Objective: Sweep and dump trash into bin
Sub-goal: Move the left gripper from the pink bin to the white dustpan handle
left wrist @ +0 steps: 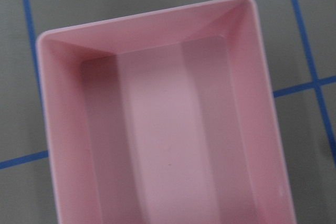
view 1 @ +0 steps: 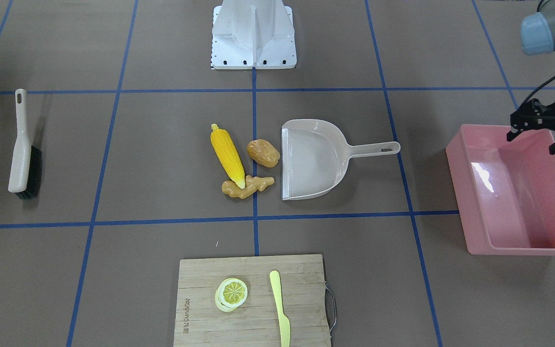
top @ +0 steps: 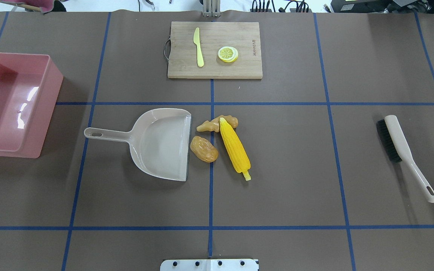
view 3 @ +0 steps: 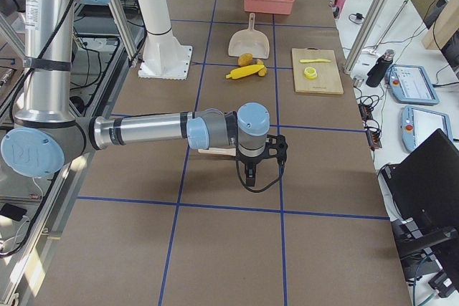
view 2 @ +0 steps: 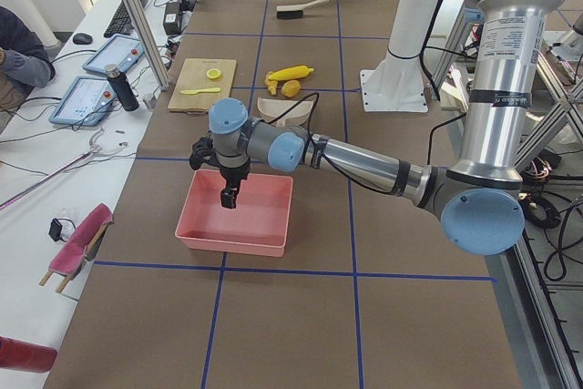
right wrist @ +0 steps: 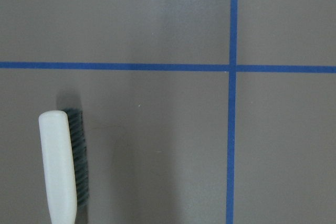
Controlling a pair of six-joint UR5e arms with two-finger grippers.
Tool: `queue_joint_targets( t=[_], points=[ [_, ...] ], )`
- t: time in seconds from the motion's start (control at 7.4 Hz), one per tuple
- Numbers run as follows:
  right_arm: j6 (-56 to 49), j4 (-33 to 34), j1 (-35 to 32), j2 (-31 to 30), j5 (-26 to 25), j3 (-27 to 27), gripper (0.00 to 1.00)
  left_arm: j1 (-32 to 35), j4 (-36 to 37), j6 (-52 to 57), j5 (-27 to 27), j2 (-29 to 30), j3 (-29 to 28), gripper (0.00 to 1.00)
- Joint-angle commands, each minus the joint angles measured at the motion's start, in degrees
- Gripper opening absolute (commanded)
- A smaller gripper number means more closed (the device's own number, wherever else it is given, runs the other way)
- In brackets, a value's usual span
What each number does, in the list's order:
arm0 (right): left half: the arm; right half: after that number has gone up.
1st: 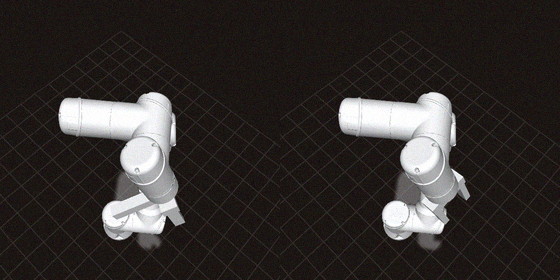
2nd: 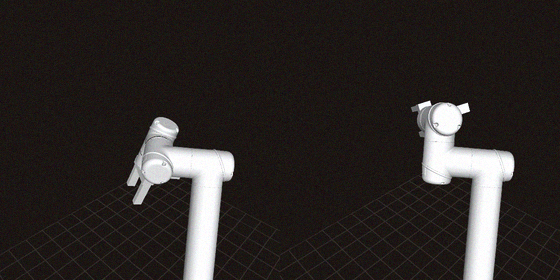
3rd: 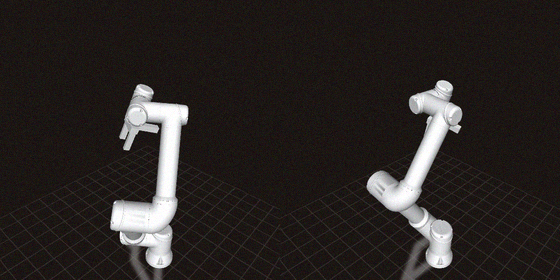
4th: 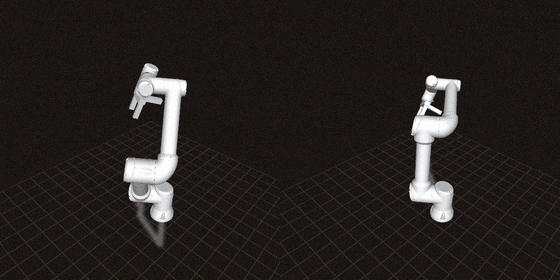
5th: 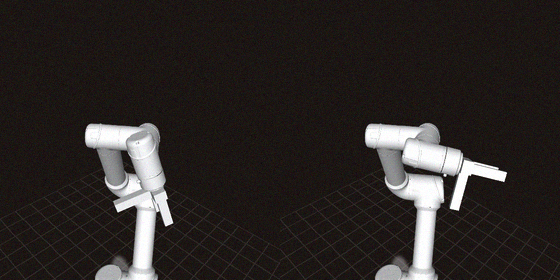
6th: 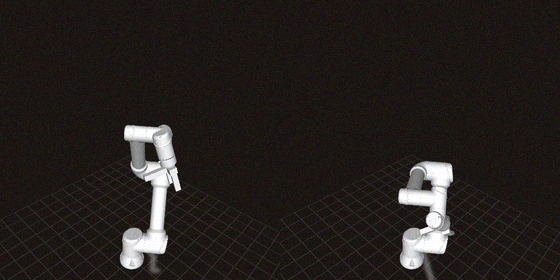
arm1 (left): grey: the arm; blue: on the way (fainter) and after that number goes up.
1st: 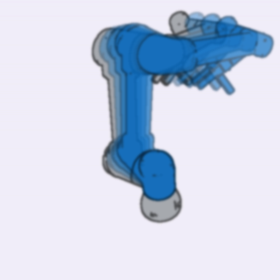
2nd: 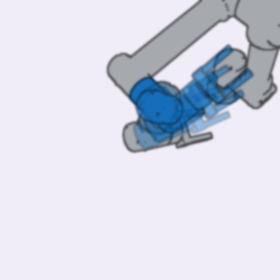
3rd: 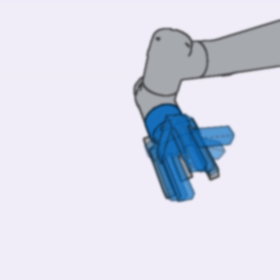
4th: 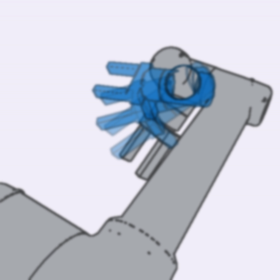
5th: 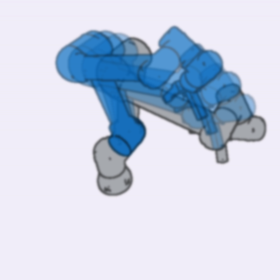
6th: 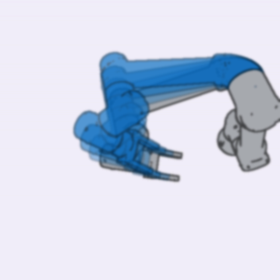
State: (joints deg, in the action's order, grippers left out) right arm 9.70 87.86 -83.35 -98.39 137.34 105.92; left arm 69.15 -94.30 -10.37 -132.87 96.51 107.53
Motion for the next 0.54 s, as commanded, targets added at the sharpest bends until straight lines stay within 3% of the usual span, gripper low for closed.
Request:
queue_joint_targets(
  t=[0.0,0.14,0.41],
  points=[
    [9.1,-0.1,10.2,-4.6,-3.3,8.6,1.0,-9.3,-0.1,0.4,3.6,1.7,4.2,0.98],
    [10.8,-2.7,14.7,-5.7,-5.6,9.6,1.0,-13.8,0.0,0.6,8.5,5.1,3.7,0.98],
    [14.9,-13.2,21.0,-9.7,-9.1,9.0,1.0,-14.8,0.1,1.8,8.7,6.0,5.6,0.98]
  ],
)
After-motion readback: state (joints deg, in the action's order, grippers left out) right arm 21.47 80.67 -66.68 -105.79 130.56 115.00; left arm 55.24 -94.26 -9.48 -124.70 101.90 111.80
